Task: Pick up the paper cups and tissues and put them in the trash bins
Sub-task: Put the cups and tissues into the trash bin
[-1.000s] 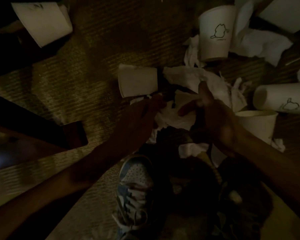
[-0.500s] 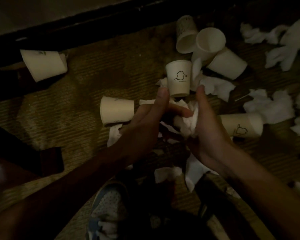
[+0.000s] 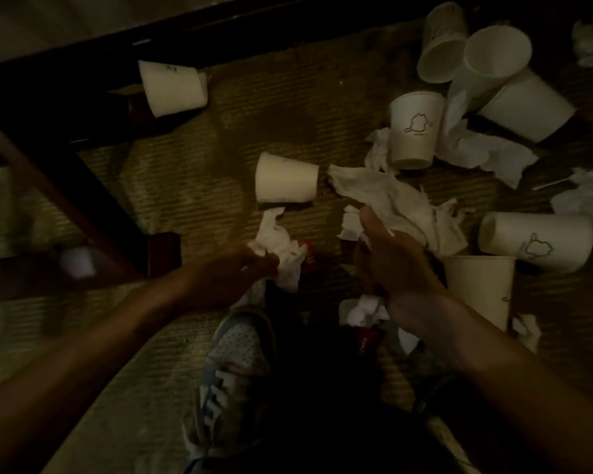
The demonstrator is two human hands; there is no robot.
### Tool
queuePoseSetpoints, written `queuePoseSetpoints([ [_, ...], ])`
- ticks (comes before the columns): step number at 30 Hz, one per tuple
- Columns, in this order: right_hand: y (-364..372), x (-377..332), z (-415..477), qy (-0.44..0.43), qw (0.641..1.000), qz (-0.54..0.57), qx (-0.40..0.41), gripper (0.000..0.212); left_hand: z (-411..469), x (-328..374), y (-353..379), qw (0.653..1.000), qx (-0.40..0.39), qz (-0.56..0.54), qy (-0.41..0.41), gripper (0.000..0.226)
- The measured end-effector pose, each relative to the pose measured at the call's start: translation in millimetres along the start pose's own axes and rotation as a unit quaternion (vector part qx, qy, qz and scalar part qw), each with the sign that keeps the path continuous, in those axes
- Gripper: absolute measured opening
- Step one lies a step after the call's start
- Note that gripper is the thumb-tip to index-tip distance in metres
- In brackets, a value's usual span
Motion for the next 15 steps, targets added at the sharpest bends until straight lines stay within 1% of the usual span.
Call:
queuePoseSetpoints([
  [1, 4, 3, 1, 0.011, 1.000, 0.003, -0.009, 0.058, -4, -11, 6, 0.998, -0.017, 0.061, -0.010, 0.049],
  [2, 8, 6, 2, 0.019, 1.000, 0.005, -0.017, 0.059, -8, -19, 10, 0.995, -0.030, 0.090, -0.027, 0.057],
  [3, 10, 8, 2, 0.024, 0.999, 0.003, -0.025, 0.056, -9, -26, 12, 0.992, -0.030, 0.110, -0.044, 0.057],
  [5, 15, 12, 4, 0.019, 0.999, -0.012, -0.046, 0.050, -9, -32, 16, 0.986, -0.014, 0.163, -0.044, 0.038],
  [6, 17, 14, 5, 0.017, 0.998, -0.021, -0.053, 0.050, -10, -32, 17, 0.981, -0.004, 0.193, -0.029, 0.031],
  [8, 19, 19, 7, 0.028, 0.998, -0.023, -0.054, 0.053, -12, -27, 17, 0.968, 0.049, 0.236, 0.069, 0.031],
  [9, 21, 22, 7, 0.039, 0.998, -0.020, -0.054, 0.054, -15, -22, 15, 0.960, 0.087, 0.235, 0.127, 0.029],
  [10, 21, 24, 7, 0.051, 0.997, -0.018, -0.052, 0.056, -20, -16, 11, 0.962, 0.118, 0.205, 0.138, 0.020],
  [11, 21, 26, 7, 0.060, 0.997, -0.019, -0.049, 0.057, -21, -14, 7, 0.971, 0.130, 0.157, 0.123, 0.014],
  [13, 20, 27, 7, 0.077, 0.996, 0.000, -0.040, 0.054, -20, -9, 3, 0.986, 0.138, 0.072, 0.067, 0.042],
  [14, 21, 28, 7, 0.081, 0.996, 0.012, -0.032, 0.048, -20, -4, 2, 0.989, 0.140, 0.030, 0.049, 0.049],
  [15, 21, 27, 7, 0.083, 0.996, 0.017, -0.027, 0.041, -19, 6, 2, 0.989, 0.136, 0.018, 0.053, 0.054],
])
Point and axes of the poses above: each hand's wrist, its own z-axis towards the middle knuckle, its own y-axis out of the palm, x = y × z, the point moved 4 cm from there along z, towards the middle knuckle, and after that the axes turned 8 degrees about y, right-handed, at the moved point
